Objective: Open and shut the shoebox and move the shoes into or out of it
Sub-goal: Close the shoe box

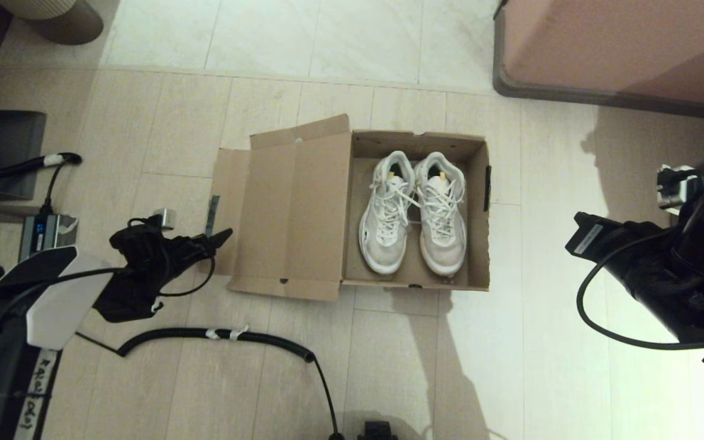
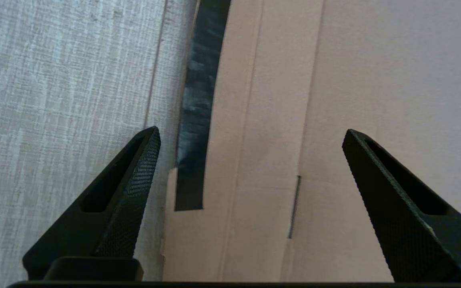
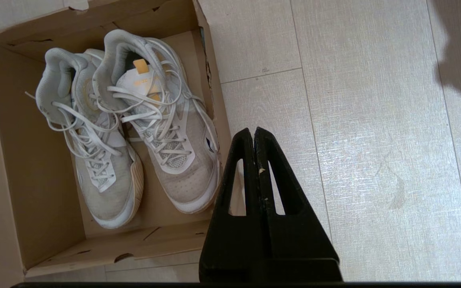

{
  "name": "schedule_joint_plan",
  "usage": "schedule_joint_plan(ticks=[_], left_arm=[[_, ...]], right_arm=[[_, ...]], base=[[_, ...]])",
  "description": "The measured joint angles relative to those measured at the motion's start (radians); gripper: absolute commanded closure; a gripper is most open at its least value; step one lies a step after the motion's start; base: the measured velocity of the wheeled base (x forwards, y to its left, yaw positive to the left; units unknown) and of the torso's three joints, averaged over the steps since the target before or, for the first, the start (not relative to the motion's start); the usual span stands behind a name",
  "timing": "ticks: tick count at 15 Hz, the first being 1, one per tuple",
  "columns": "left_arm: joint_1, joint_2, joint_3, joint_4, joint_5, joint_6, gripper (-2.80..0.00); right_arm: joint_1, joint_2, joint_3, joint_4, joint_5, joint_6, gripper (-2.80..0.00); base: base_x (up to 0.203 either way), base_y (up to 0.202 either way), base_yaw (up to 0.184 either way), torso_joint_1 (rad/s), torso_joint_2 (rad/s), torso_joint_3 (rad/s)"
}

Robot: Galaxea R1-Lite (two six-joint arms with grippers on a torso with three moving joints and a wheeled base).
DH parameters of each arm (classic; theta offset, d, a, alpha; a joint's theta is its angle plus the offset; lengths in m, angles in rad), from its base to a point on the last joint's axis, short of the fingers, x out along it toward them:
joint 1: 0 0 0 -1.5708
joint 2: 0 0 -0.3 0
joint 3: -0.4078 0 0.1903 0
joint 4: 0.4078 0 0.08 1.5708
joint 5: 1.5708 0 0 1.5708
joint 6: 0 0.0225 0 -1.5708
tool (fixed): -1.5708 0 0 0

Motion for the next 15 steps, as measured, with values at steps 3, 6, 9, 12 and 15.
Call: schedule_joint_plan(ticks=[3, 6, 9, 12, 15], left_arm=[[-0.01, 0.012, -0.013, -0.001, -0.001, -0.01, -2.8], [-0.014, -0.002, -0.009, 0.0, 0.005, -0.078, -2.8], [-0.006, -0.063, 0.007, 0.0, 0.025, -0.18, -2.8], [0.003, -0.138, 0.063, -0.003, 0.026, -0.203, -2.8], [0.01, -0.193, 0.11, -0.006, 0.026, -0.21, -2.8]], right_arm=[[0.0, 0.0, 0.004, 0.0, 0.0, -0.002, 0.0], [0.0, 0.004, 0.006, 0.001, 0.004, -0.003, 0.0], [-0.01, 0.057, 0.013, -0.011, 0.016, 0.006, 0.0], [-0.051, 0.195, 0.004, -0.139, 0.027, 0.009, 0.0], [-0.116, 0.366, -0.027, -0.302, 0.037, -0.005, 0.0]], base=[[0.0, 0.0, 0.0, 0.0, 0.0, 0.0], [0.0, 0.0, 0.0, 0.0, 0.0, 0.0], [0.0, 0.0, 0.0, 0.0, 0.0, 0.0], [0.0, 0.0, 0.0, 0.0, 0.0, 0.0], [0.0, 0.0, 0.0, 0.0, 0.0, 0.0]])
